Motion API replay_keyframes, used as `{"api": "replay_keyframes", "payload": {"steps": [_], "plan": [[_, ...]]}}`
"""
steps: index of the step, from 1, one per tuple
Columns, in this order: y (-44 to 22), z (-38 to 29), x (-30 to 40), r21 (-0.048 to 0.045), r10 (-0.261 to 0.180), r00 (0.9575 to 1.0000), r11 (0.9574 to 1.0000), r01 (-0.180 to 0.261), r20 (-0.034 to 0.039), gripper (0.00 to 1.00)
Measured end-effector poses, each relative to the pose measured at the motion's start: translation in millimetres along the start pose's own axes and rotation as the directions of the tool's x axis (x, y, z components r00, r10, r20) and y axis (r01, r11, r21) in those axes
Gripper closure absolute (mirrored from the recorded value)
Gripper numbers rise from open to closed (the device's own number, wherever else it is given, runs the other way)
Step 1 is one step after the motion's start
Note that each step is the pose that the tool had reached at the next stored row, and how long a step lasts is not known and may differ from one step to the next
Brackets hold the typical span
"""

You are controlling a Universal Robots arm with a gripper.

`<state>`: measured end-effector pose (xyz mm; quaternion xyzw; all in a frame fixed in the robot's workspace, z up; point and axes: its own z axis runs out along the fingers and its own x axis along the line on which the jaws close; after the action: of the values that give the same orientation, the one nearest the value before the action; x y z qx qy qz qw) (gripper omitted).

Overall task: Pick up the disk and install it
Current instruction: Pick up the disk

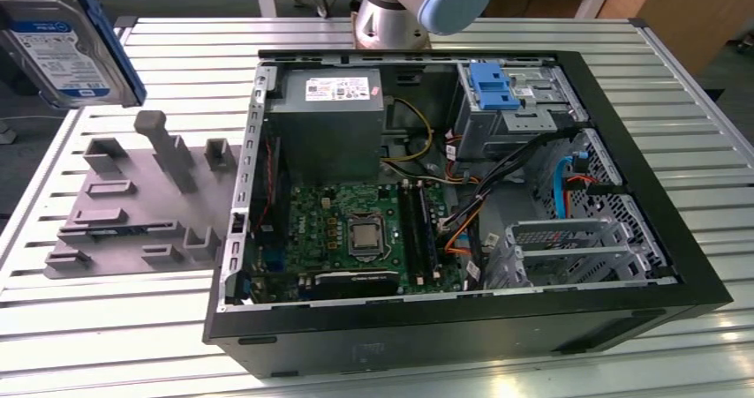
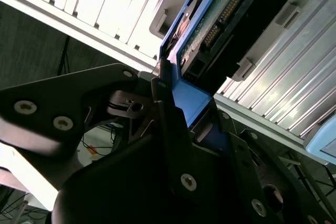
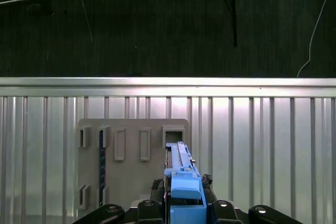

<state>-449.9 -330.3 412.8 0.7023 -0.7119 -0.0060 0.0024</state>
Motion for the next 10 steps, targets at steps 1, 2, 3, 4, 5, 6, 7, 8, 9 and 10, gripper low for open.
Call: {"api": "replay_keyframes", "payload": {"steps": [1, 2, 3, 4, 5, 6, 7, 8, 9, 10], "plan": [[0.0, -0.8, 0.0, -0.0001, 0.0, 1.0, 1.0, 0.0, 0.0, 0.63], [0.0, -1.5, 0.0, 0.0, 0.0, 1.0, 1.0, 0.0, 0.0, 0.63], [0.0, -2.3, 0.0, -0.0001, 0.0, 1.0, 1.0, 0.0, 0.0, 0.63], [0.0, -3.0, 0.0, 0.0, 0.0, 1.0, 1.0, 0.0, 0.0, 0.63], [0.1, -3.6, 0.0, 0.0, 0.0, 1.0, 1.0, 0.0, 0.0, 0.63], [0.1, -4.2, 0.0, 0.0, 0.0, 1.0, 1.0, 0.0, 0.0, 0.63], [0.0, -4.9, 0.0, 0.0, 0.0, 1.0, 1.0, 0.0, 0.0, 0.63], [0.1, -5.4, 0.0, 0.0, 0.0, 1.0, 1.0, 0.0, 0.0, 0.63], [0.1, -6.0, 0.0, 0.0, 0.0, 1.0, 1.0, 0.0, 0.0, 0.63], [0.1, -6.6, 0.0, -0.0001, 0.0, 1.0, 1.0, 0.0, 0.0, 0.63]]}}
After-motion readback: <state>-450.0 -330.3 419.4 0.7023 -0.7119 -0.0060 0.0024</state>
